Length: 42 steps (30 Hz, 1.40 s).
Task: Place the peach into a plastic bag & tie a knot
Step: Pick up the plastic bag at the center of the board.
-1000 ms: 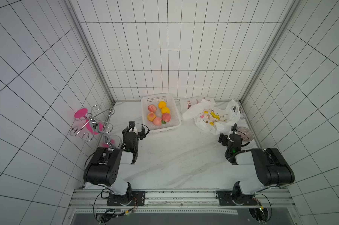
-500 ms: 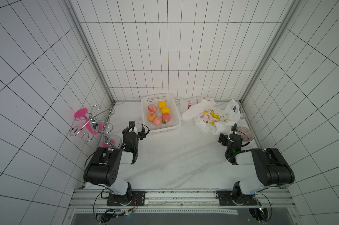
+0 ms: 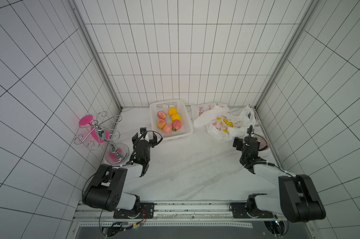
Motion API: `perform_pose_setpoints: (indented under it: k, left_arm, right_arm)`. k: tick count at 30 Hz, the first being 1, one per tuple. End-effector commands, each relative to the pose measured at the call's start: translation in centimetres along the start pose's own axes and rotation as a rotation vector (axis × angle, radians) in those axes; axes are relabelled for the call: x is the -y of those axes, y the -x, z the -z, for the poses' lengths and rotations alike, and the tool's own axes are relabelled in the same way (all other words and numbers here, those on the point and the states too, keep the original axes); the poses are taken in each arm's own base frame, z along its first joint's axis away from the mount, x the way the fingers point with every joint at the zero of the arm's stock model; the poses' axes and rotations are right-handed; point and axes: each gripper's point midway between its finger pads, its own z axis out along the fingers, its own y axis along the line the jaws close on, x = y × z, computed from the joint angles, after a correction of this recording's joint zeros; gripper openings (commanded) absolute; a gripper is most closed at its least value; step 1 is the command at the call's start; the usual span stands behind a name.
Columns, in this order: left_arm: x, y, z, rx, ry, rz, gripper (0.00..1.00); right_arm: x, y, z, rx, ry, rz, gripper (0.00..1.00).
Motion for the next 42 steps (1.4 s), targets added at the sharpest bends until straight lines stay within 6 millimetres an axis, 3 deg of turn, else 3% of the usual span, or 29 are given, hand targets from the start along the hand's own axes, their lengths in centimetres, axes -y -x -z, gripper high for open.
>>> perform_pose_setpoints:
  k: [1,4,6,8,13,19,21,23,29,33,42]
  left_arm:
    - [-0.5,2.6,0.4,-0.037,0.026,0.069,0.97]
    - [1.4,6.0,1.2,0.0,-0.104,0.098,0.98]
    - [1.6,7.7,1.8,-0.004,-0.129,0.156,0.98]
    - [1.4,8.8,2.2,-0.013,-0.132,0.247,0.98]
    - [0.6,9.5,2.4,-0.123,-0.175,0.591,0.98]
    - [5.6,13.1,3.4,-0.114,-0.406,0.399,0.96]
    - [6.9,13.3,3.8,-0.147,-0.445,0.352,0.94]
    - [8.1,13.2,4.2,-0.163,-0.468,0.313,0.93]
    - [11.9,11.6,5.0,-0.232,-0.525,0.215,0.88]
    - [13.7,10.5,5.3,-0.266,-0.566,0.197,0.87]
    - [16.0,9.5,6.3,-0.289,-0.654,0.185,0.86]
  right_arm:
    - [1.8,4.3,3.2,-0.048,-0.153,-0.114,0.99]
    - [0.3,5.0,5.2,-0.192,0.015,-0.23,0.99]
    - [-2.4,5.8,5.9,-0.234,0.247,-0.364,0.99]
    - [-4.0,6.0,6.8,-0.268,0.363,-0.456,0.96]
    - [-4.2,3.5,8.4,-0.432,0.346,-0.551,0.84]
    - [-2.7,2.8,12.0,-0.511,0.272,-0.466,0.84]
    - [-2.3,3.6,12.7,-0.488,0.255,-0.411,0.83]
    - [-3.1,4.9,12.3,-0.484,0.27,-0.364,0.83]
    - [-8.8,9.4,8.1,-0.46,0.327,-0.333,0.88]
    - [-12.7,11.6,2.6,-0.431,0.258,-0.344,0.99]
    - [-18.8,12.4,-11.0,-0.395,0.058,-0.487,0.99]
